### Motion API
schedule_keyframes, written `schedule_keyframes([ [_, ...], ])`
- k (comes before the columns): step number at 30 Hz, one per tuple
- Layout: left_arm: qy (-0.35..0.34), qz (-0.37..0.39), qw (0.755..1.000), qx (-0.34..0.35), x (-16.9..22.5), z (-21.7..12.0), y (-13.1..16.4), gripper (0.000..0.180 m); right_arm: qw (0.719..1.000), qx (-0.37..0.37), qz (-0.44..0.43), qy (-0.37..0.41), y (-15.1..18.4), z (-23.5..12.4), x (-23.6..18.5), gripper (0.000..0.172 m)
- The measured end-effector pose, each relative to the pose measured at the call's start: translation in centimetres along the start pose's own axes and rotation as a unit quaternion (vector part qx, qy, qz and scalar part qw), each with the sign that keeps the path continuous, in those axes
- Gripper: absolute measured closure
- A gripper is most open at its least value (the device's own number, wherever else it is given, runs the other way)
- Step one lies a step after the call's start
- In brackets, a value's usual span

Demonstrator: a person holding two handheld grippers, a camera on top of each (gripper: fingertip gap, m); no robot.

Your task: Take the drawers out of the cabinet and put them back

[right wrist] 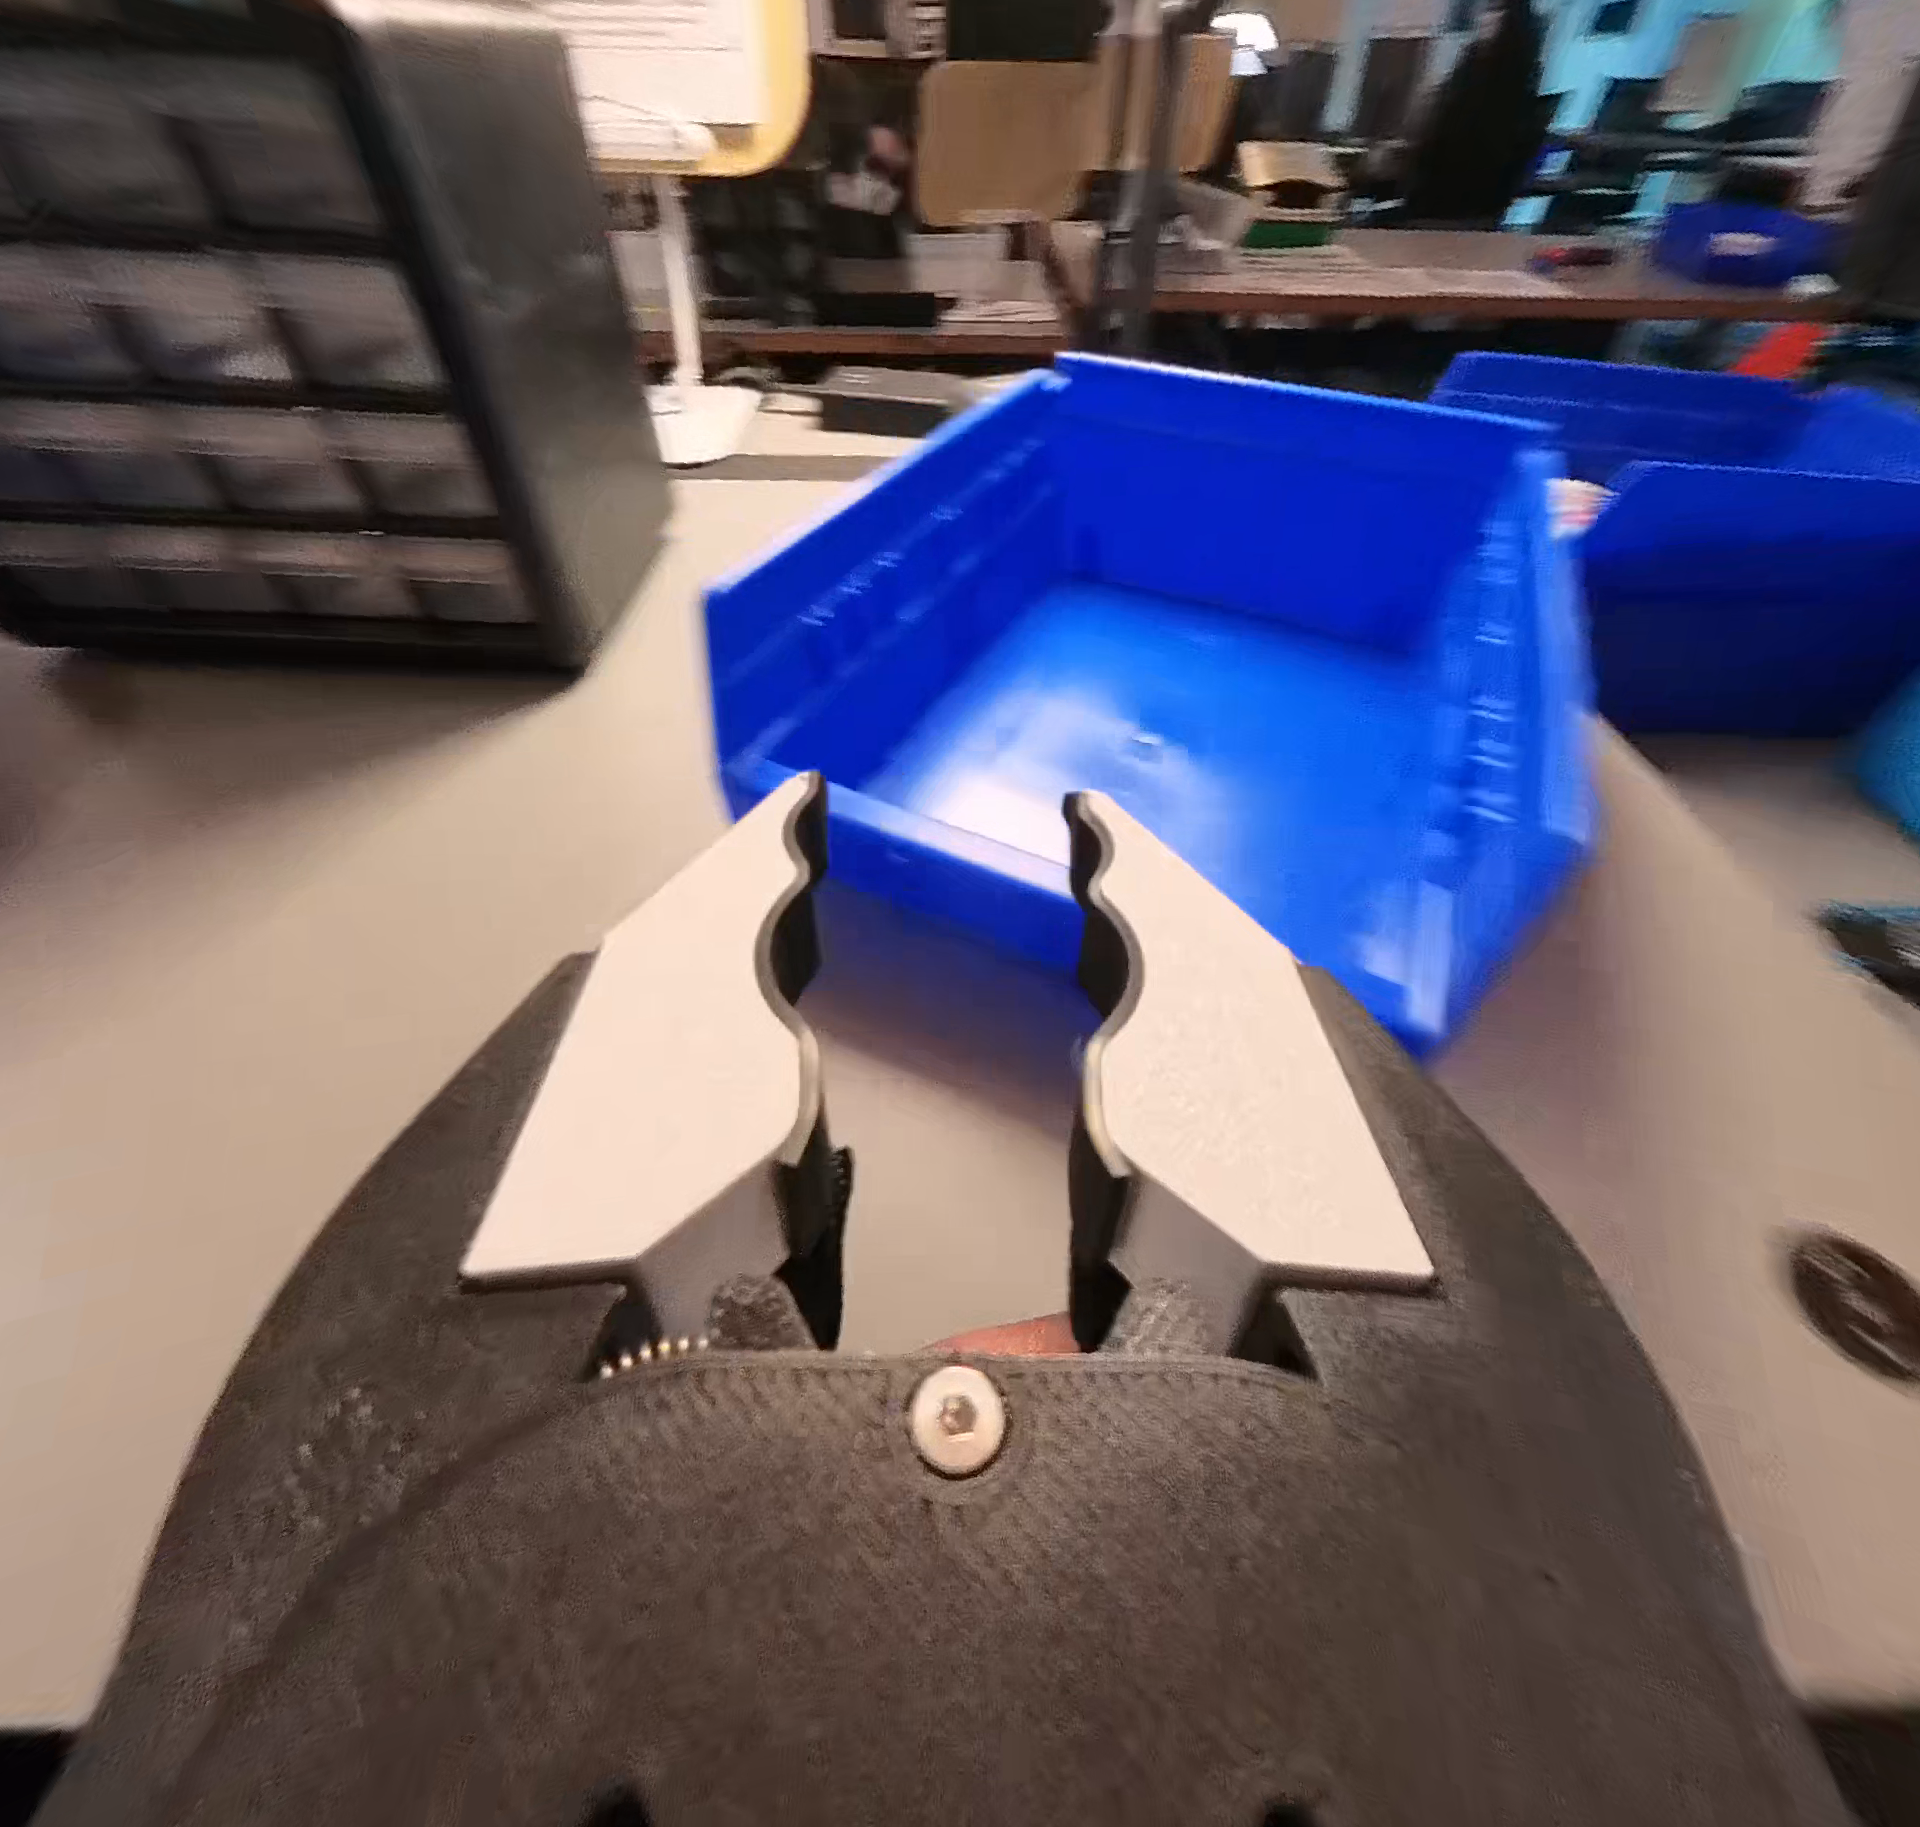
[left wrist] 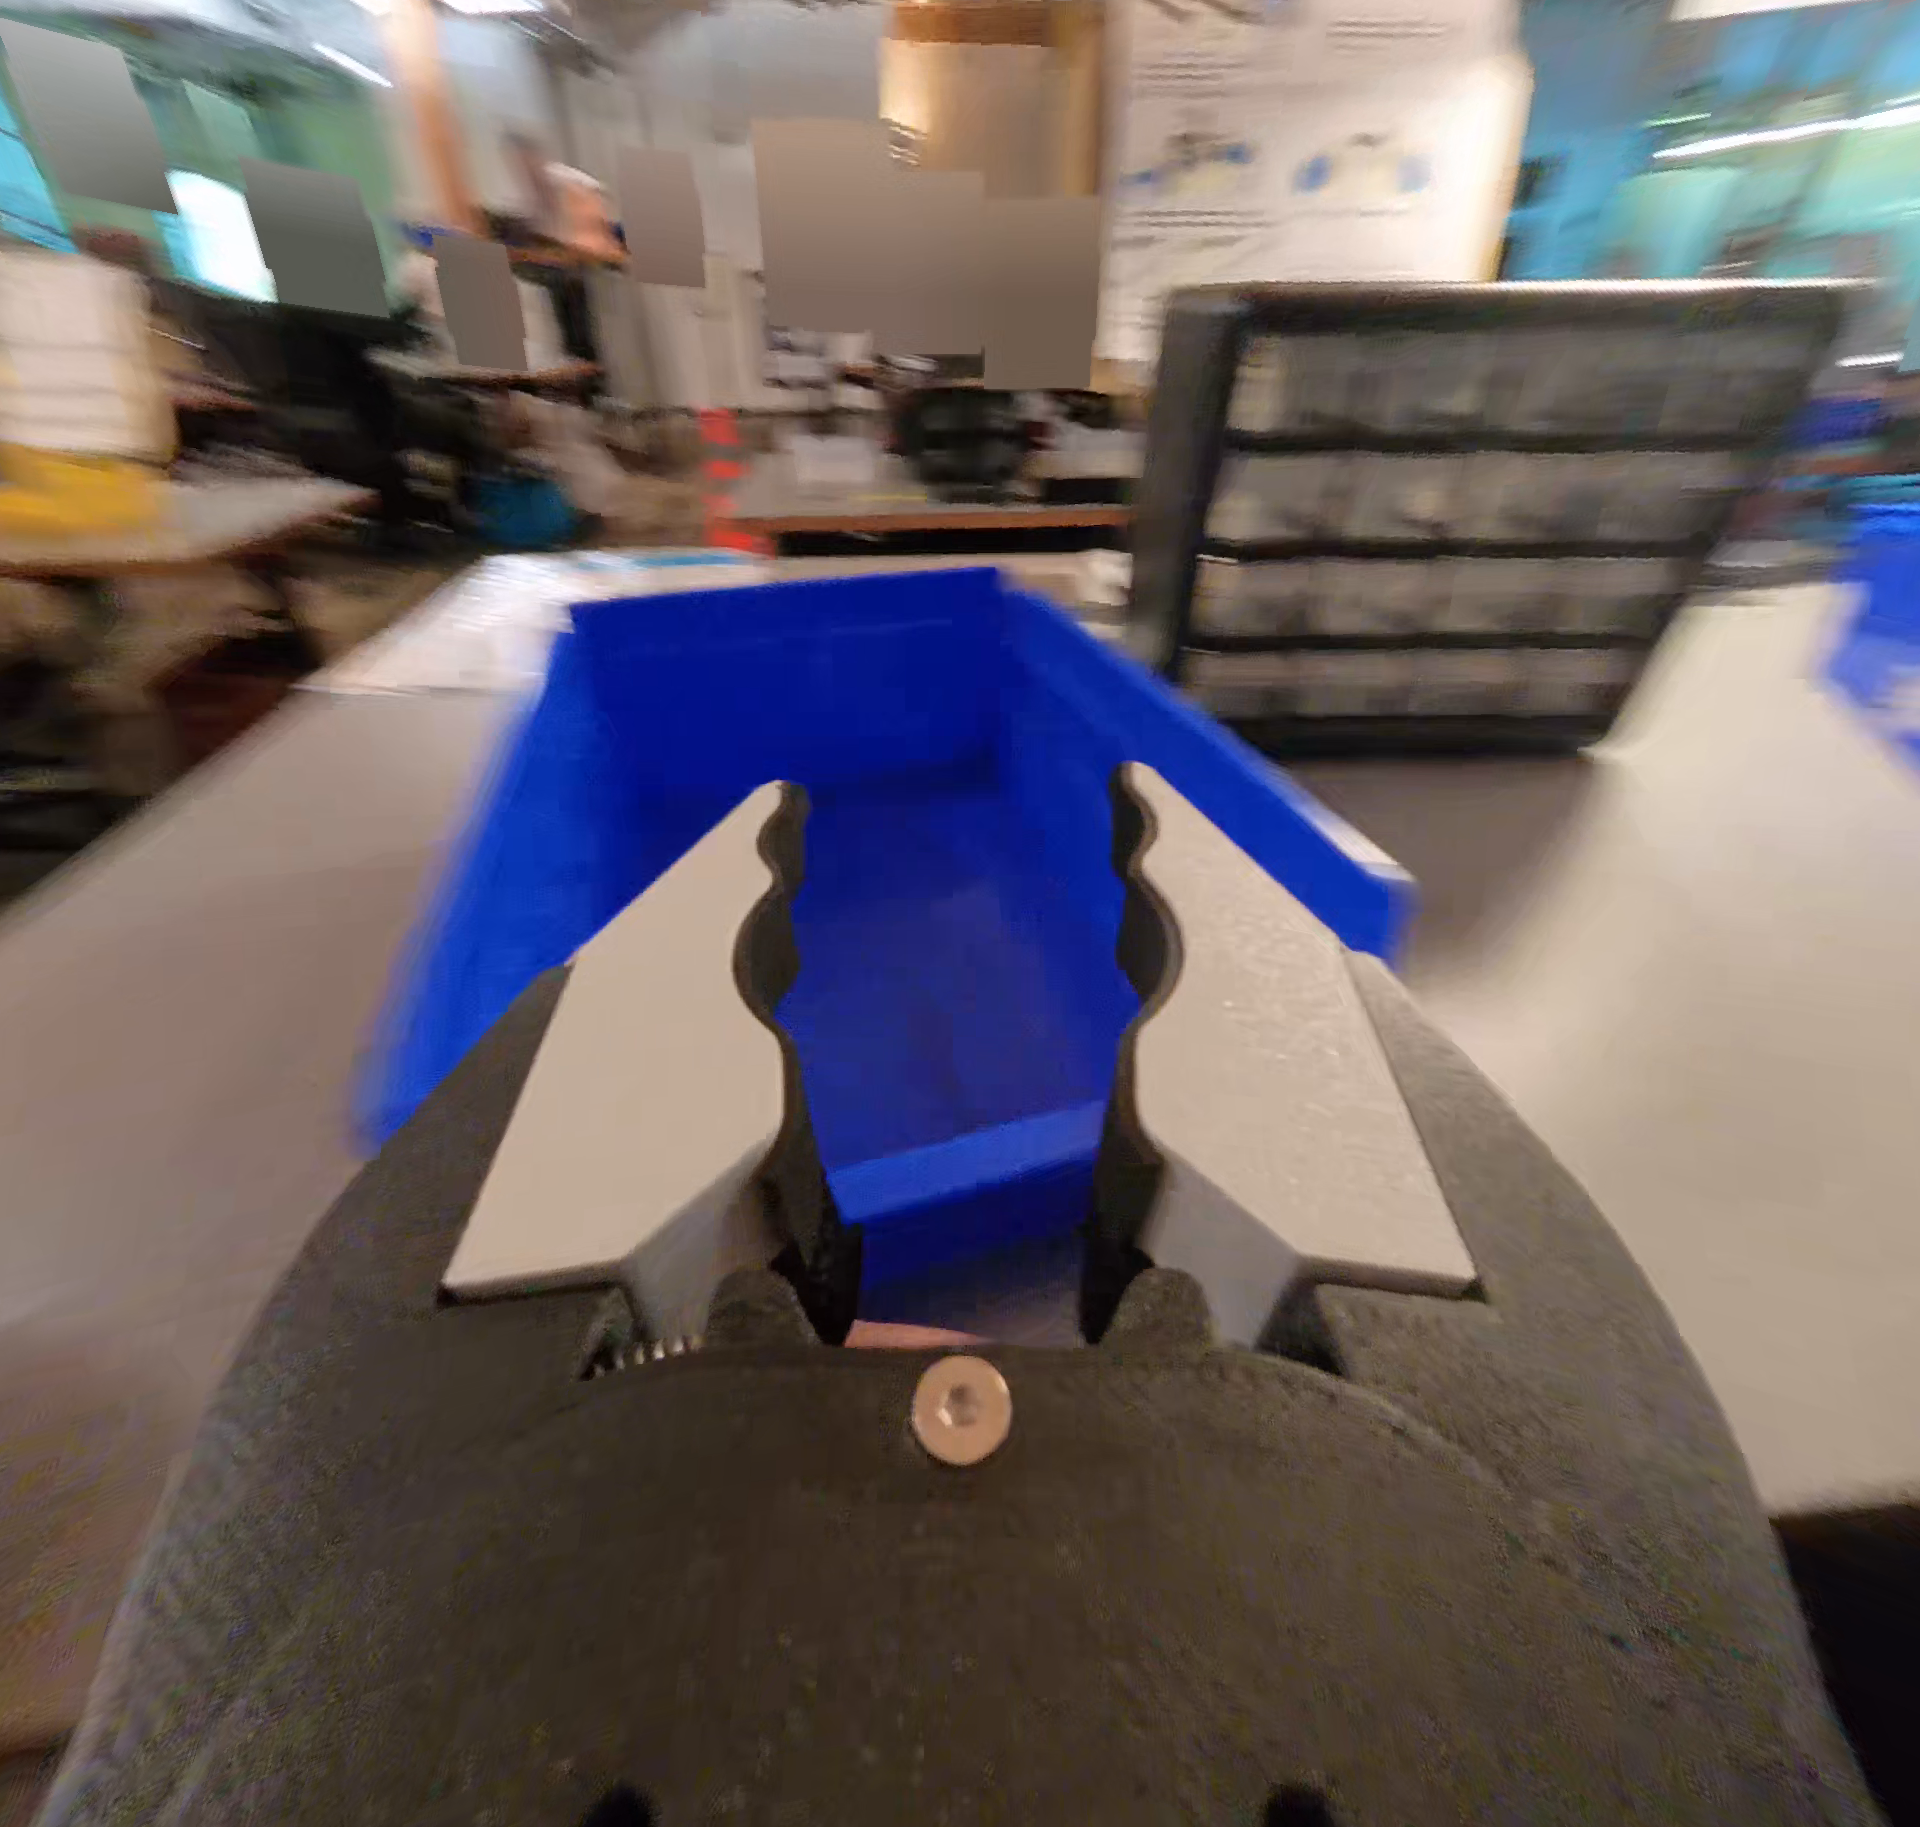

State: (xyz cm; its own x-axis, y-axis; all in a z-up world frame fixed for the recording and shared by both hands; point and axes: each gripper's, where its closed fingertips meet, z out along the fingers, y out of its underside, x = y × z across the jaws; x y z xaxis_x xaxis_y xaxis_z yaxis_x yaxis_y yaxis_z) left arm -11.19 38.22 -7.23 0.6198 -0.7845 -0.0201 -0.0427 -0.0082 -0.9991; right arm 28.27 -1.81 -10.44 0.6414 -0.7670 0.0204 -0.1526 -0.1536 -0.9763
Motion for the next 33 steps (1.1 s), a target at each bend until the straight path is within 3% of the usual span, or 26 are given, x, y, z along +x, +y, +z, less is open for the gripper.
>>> schedule_keyframes([
  [2, 0.095, -0.043, 0.994, -0.029, 5.0, 1.1, 1.2, 0.108, 0.999, -0.008, 0.001, -0.042, -0.2, 2.9, -3.2, 0.111],
  [4, 0.130, -0.049, 0.988, -0.060, 8.3, 2.1, 2.8, 0.104, 0.998, -0.024, 0.000, -0.066, -0.2, 5.9, -5.5, 0.096],
  [8, 0.086, 0.017, 0.992, -0.085, 10.5, 4.4, 4.9, 0.112, 0.996, -0.070, 0.006, -0.052, 0.9, 10.9, -6.7, 0.079],
  [12, 0.049, 0.068, 0.993, -0.083, 10.0, 6.0, 5.6, 0.139, 0.998, -0.066, -0.004, -0.006, 0.8, 11.9, -5.0, 0.124],
  [16, 0.021, 0.087, 0.993, -0.082, 8.4, 6.4, 5.6, 0.170, 0.999, -0.054, 0.003, -0.003, 1.1, 10.6, -3.5, 0.153],
  [21, -0.039, 0.102, 0.990, -0.089, 4.0, 6.7, 5.6, 0.179, 0.998, -0.044, 0.002, 0.040, 1.6, 8.0, 0.7, 0.166],
  [26, -0.066, 0.086, 0.989, -0.102, 0.4, 7.5, 5.7, 0.178, 0.997, -0.048, 0.008, 0.062, 2.1, 6.3, 4.5, 0.167],
  [33, -0.078, 0.084, 0.987, -0.109, -2.3, 8.9, 5.7, 0.179, 0.997, -0.065, -0.009, 0.030, 2.7, 4.0, 5.2, 0.168],
])
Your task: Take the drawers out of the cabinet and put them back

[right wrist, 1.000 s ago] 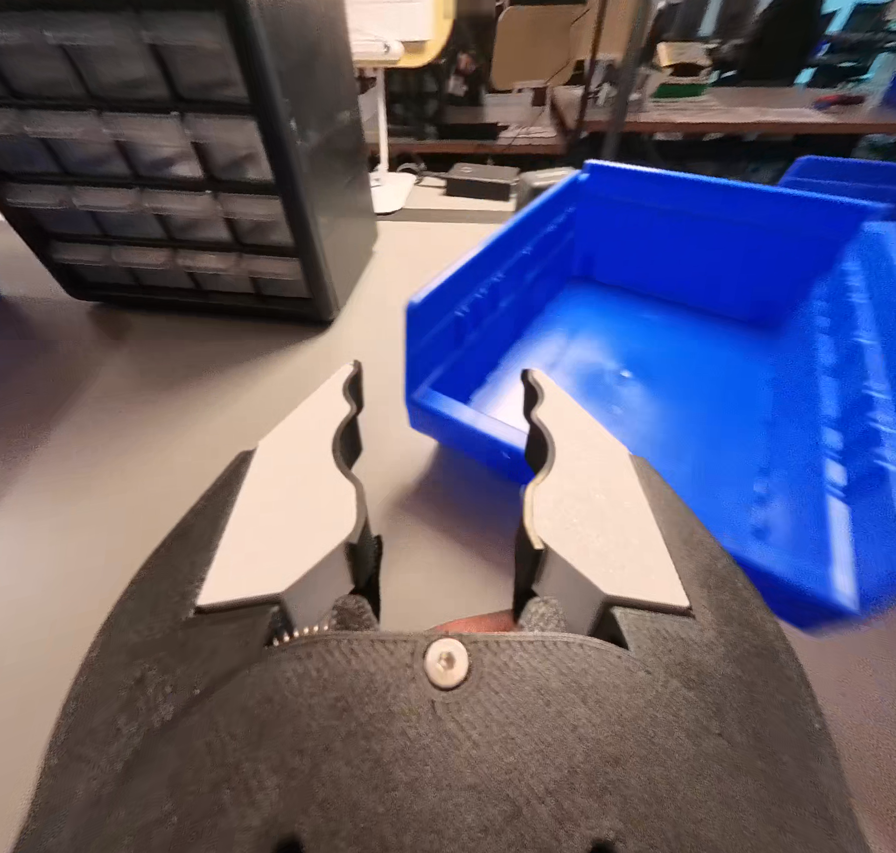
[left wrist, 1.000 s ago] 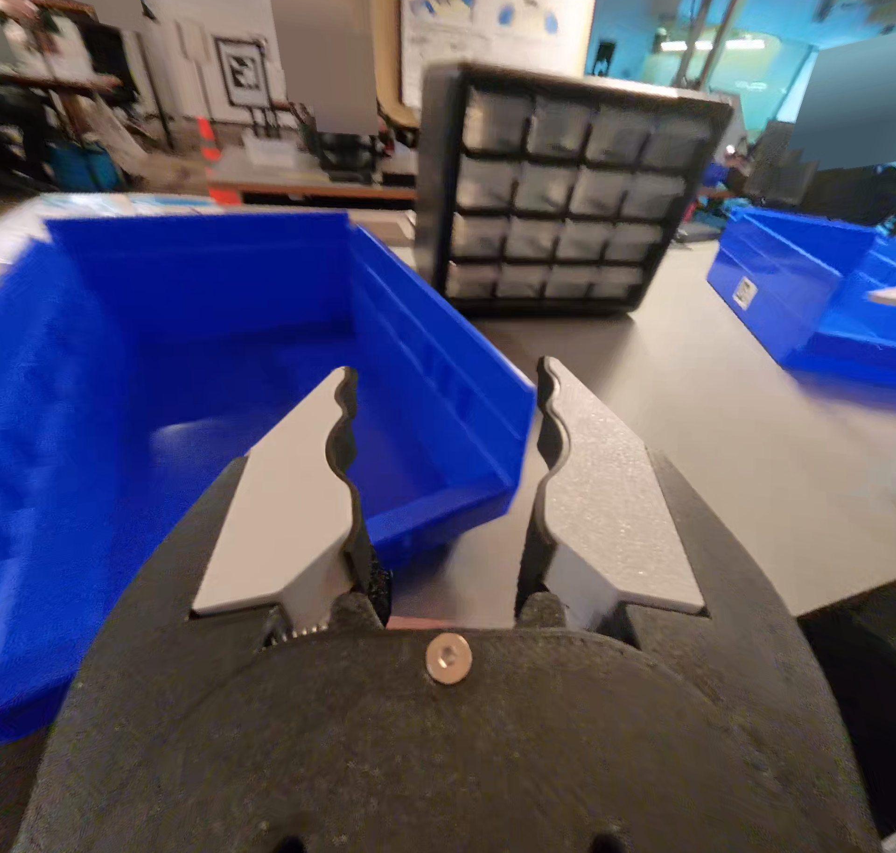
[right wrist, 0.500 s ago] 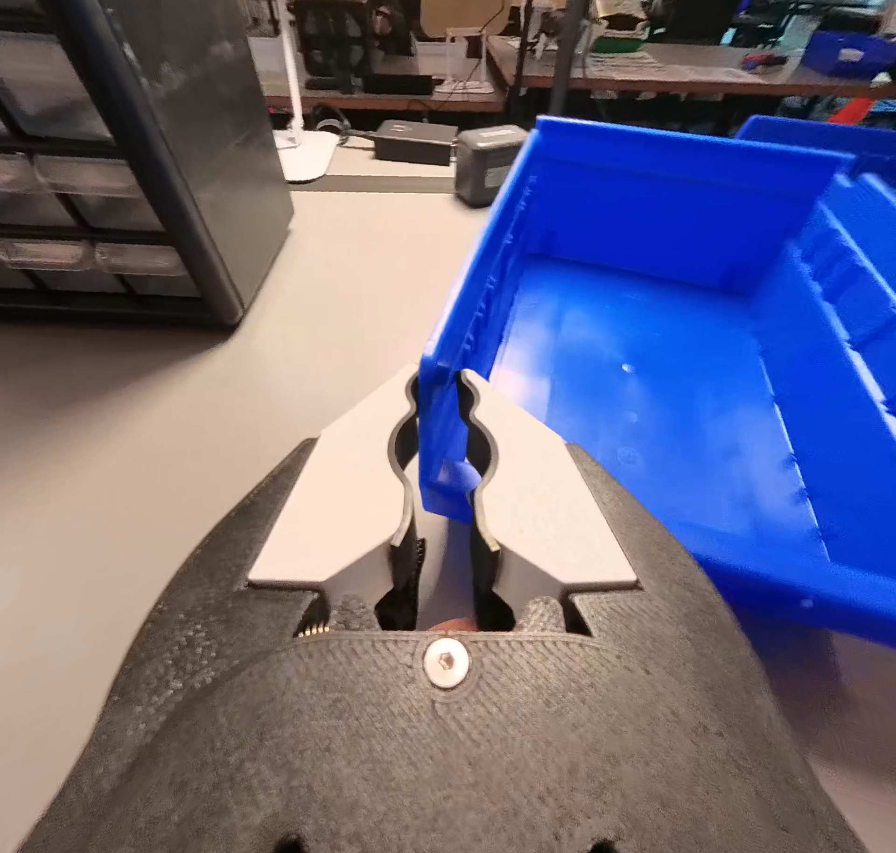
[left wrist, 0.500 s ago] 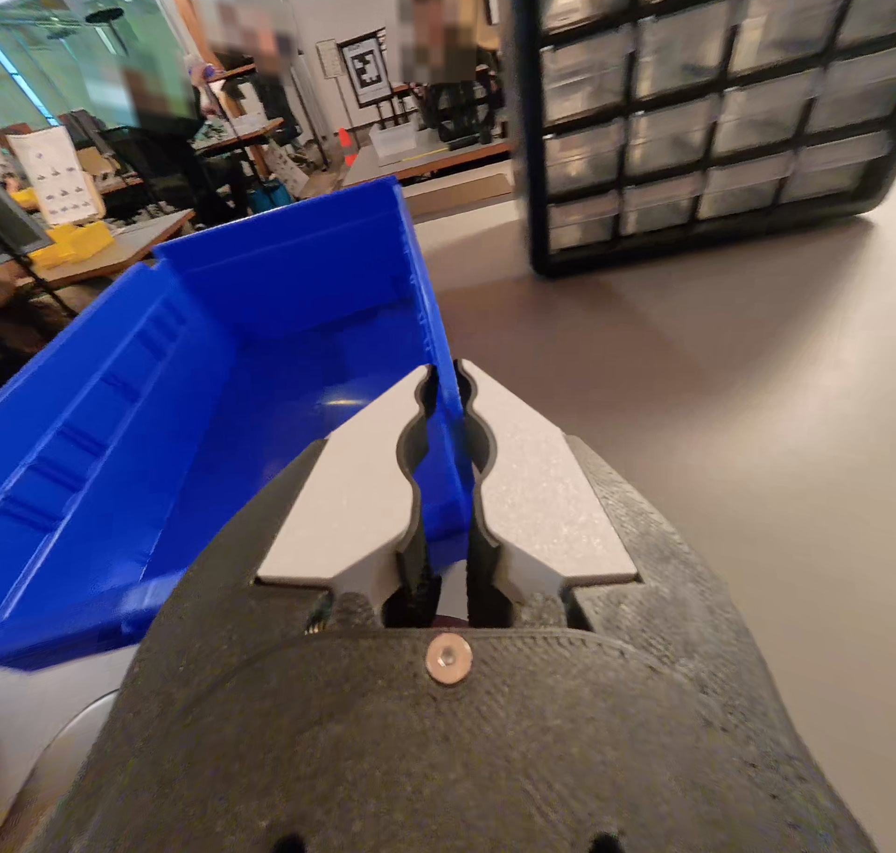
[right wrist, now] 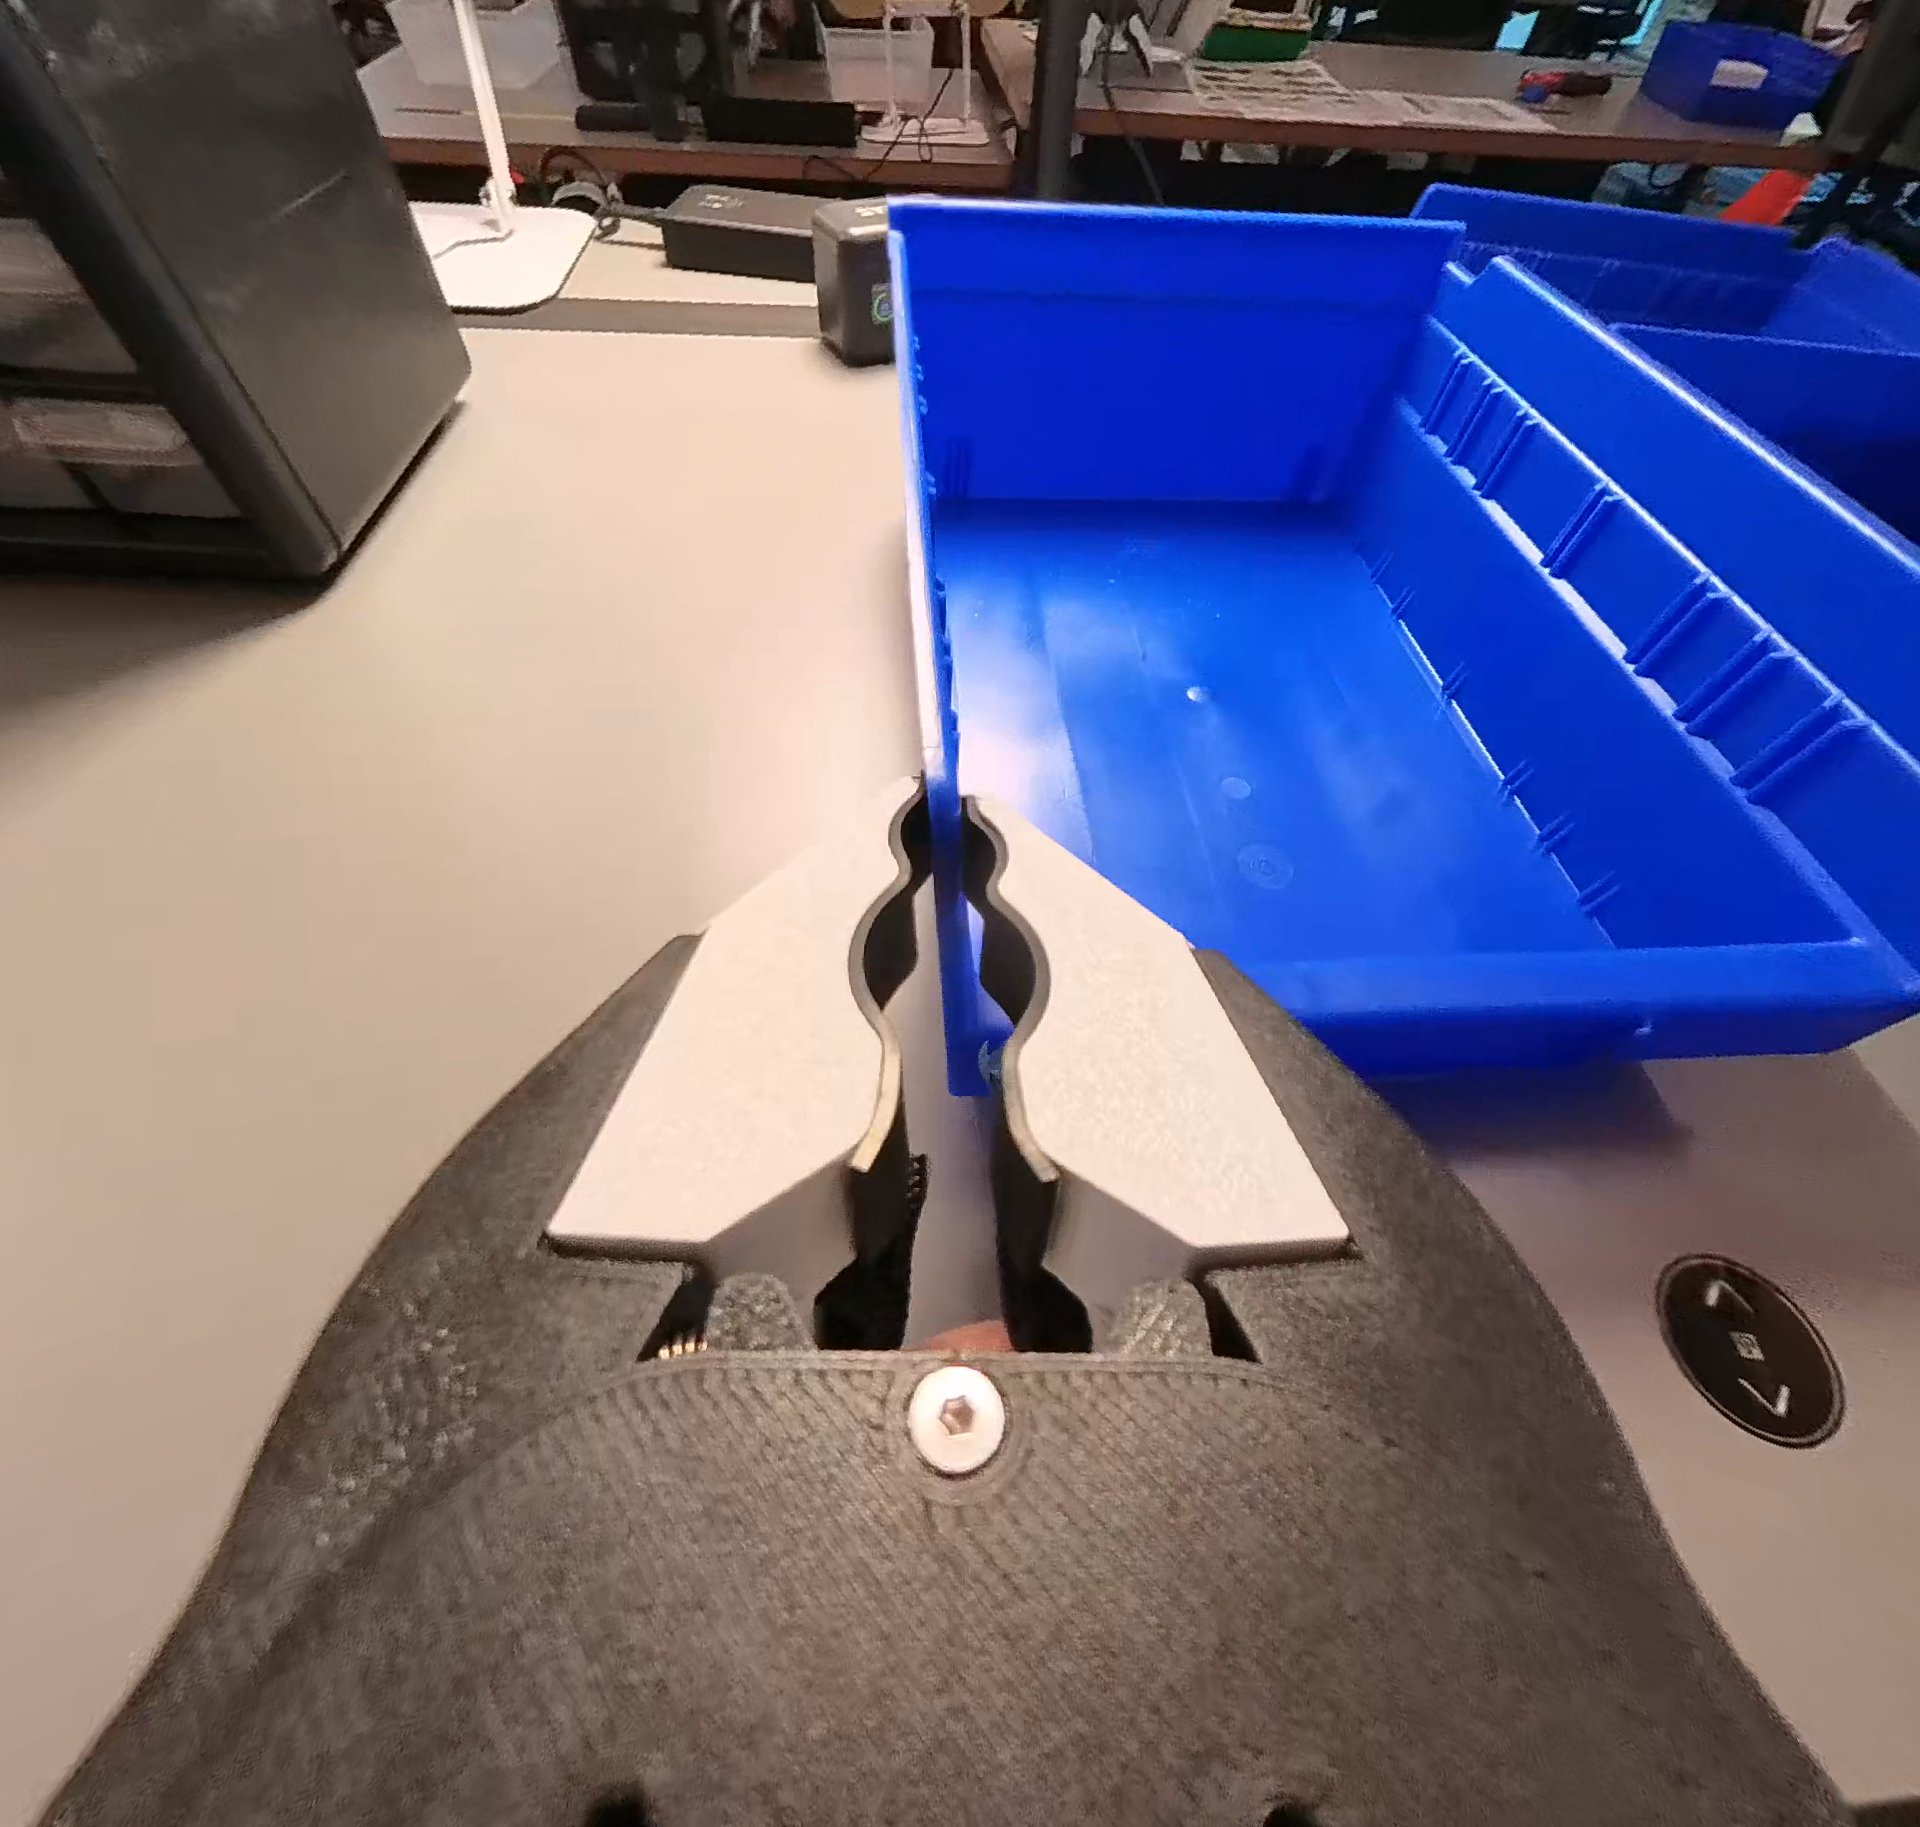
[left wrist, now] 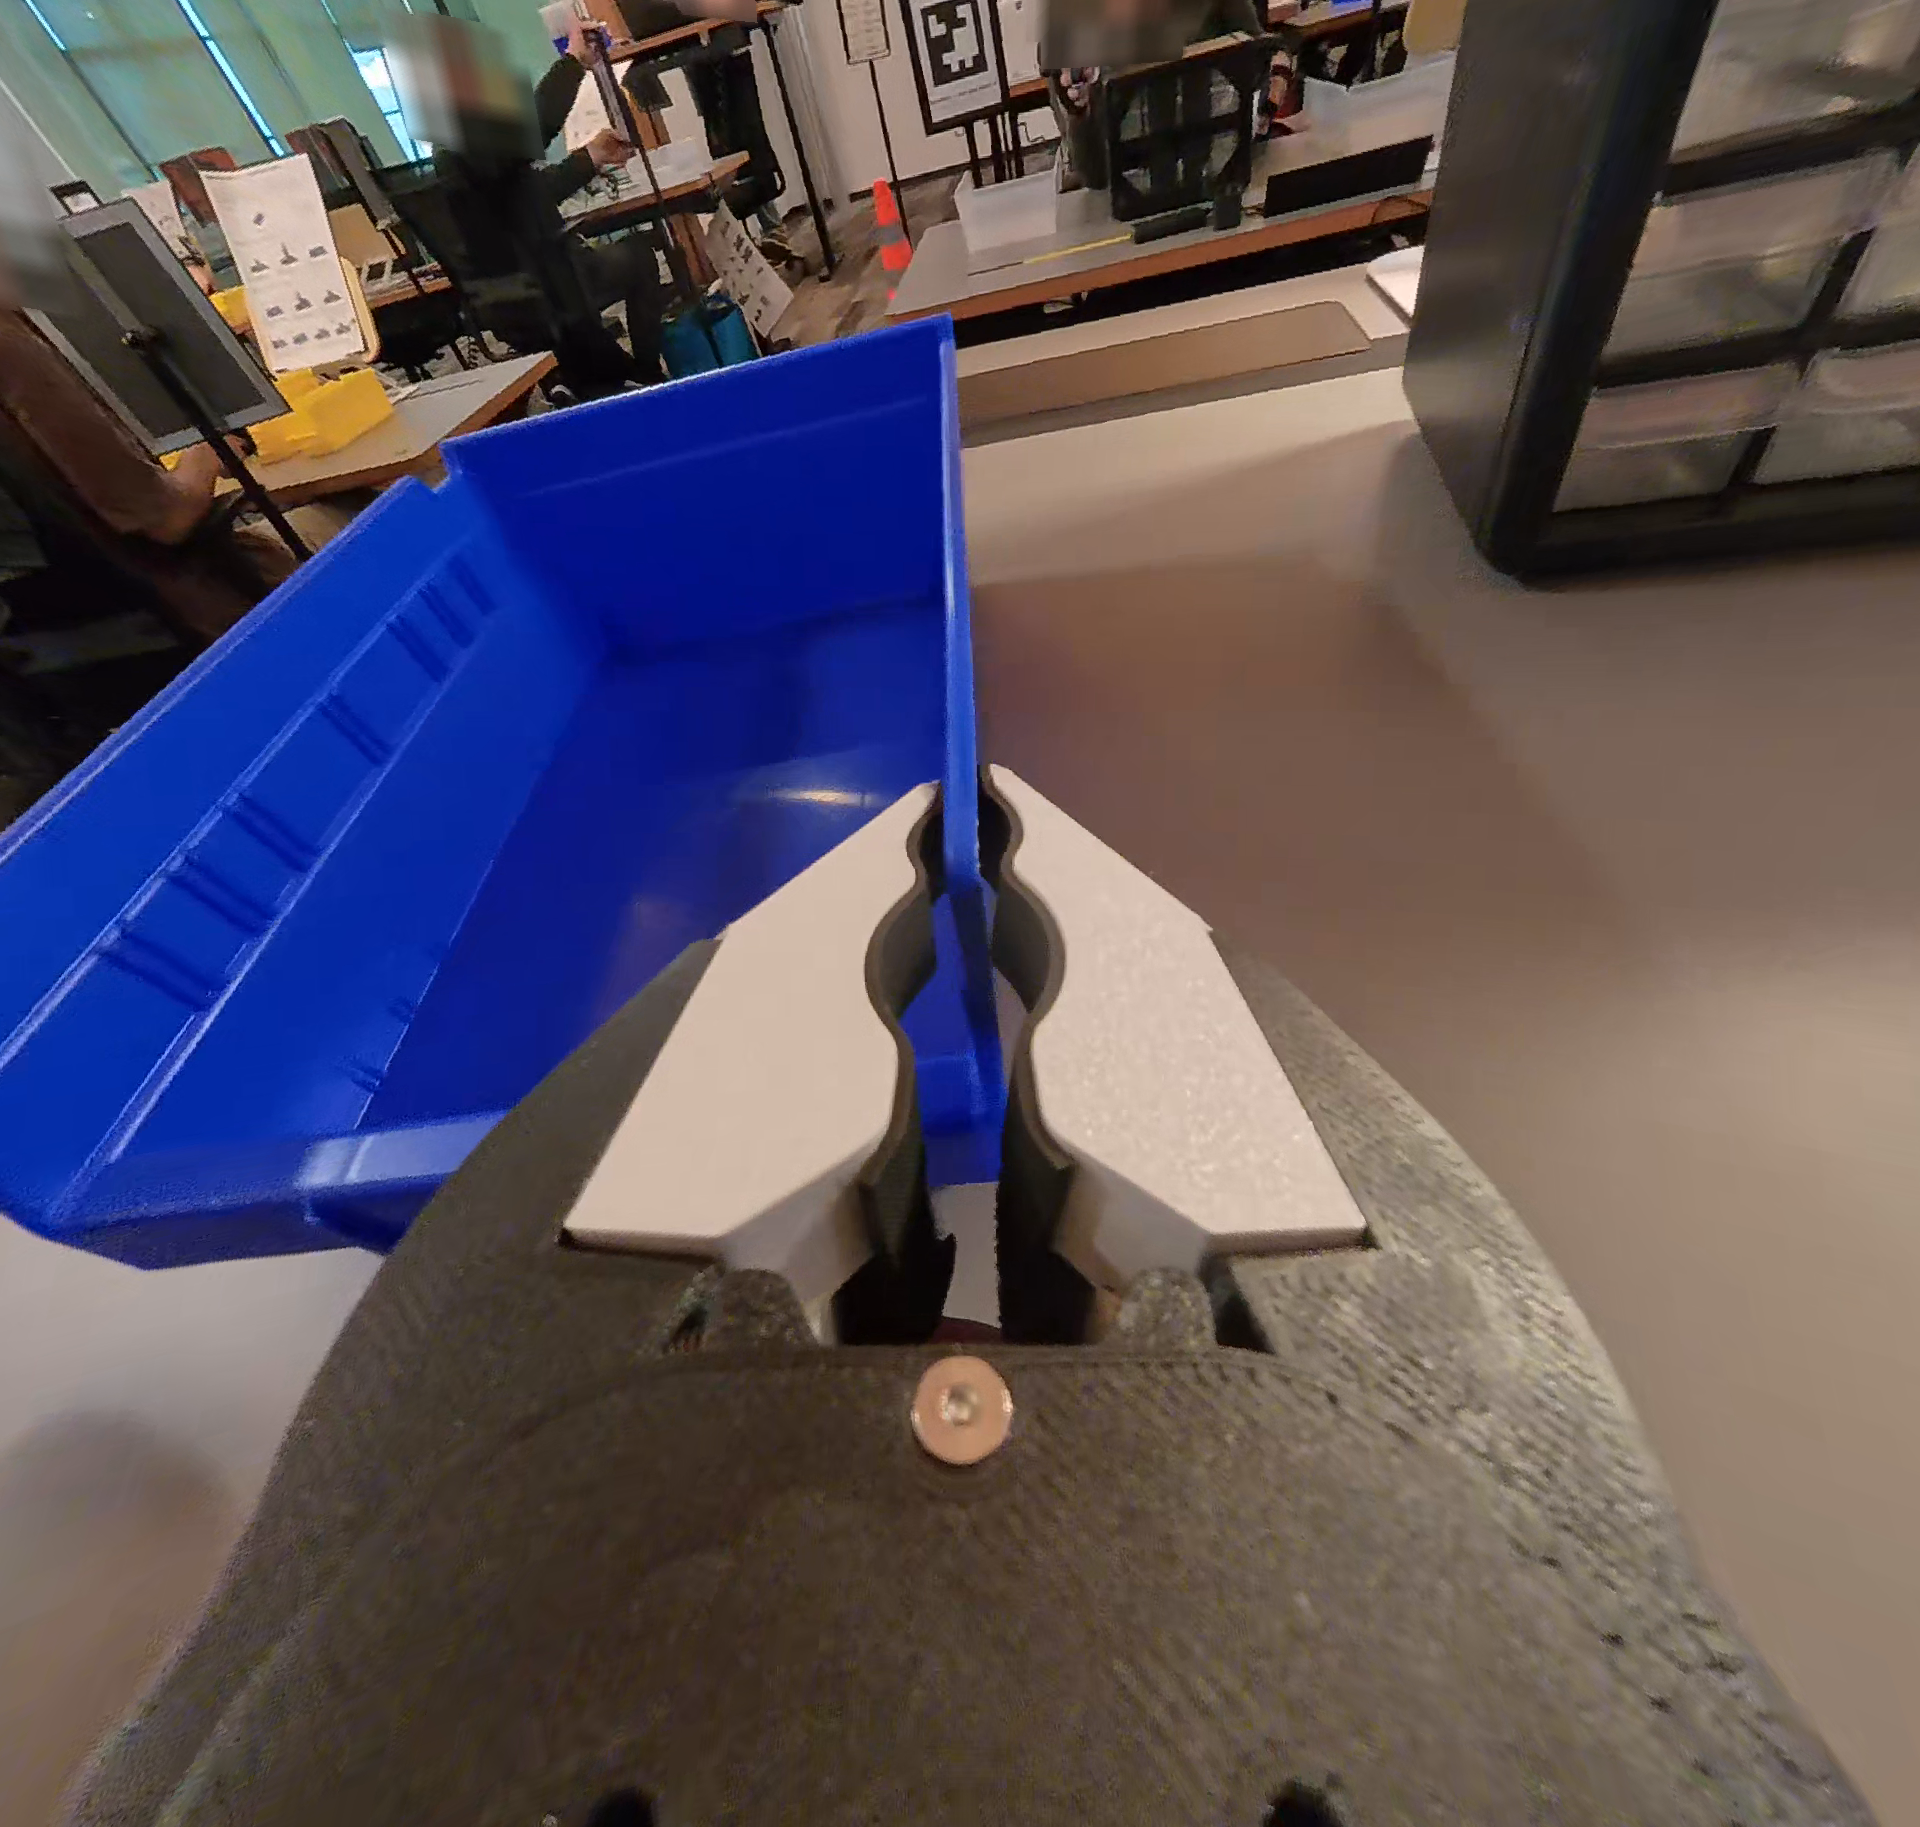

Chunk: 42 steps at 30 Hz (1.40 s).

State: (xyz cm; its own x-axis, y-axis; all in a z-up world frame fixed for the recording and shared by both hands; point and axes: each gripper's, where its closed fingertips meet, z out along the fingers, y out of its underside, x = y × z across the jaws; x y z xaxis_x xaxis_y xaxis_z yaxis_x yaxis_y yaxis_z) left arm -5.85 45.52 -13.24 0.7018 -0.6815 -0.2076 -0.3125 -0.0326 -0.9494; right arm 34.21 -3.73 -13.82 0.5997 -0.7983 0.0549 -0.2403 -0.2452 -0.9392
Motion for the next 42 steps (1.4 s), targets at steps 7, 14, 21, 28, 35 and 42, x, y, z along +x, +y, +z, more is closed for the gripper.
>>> schedule_keyframes([
  [7, 0.015, 0.017, 1.000, -0.015, -2.6, 1.7, 0.2, 0.179, 1.000, -0.001, -0.006, -0.024, 0.1, 0.1, 1.5, 0.168],
  [14, 0.034, 0.012, 0.999, -0.019, -5.1, 2.6, 0.5, 0.179, 0.999, 0.000, 0.012, -0.035, -0.1, 0.8, 2.9, 0.167],
  [21, 0.054, 0.029, 0.998, -0.027, -5.9, 2.9, 0.7, 0.179, 0.999, -0.003, 0.015, -0.042, 0.0, 0.9, 3.0, 0.167],
  [28, 0.062, 0.011, 0.998, -0.026, -6.4, 2.8, 0.7, 0.171, 0.999, -0.004, 0.021, -0.045, 0.0, 0.7, 3.0, 0.165],
  [35, 0.054, 0.010, 0.997, 0.048, -5.5, -2.3, -4.1, 0.119, 0.997, 0.024, 0.016, -0.074, -2.0, -3.1, 1.6, 0.135],
  [42, 0.217, -0.006, 0.971, 0.101, 3.4, -0.4, -12.3, 0.120, 0.972, 0.081, 0.025, -0.221, -7.9, -2.2, -8.4, 0.135],
])
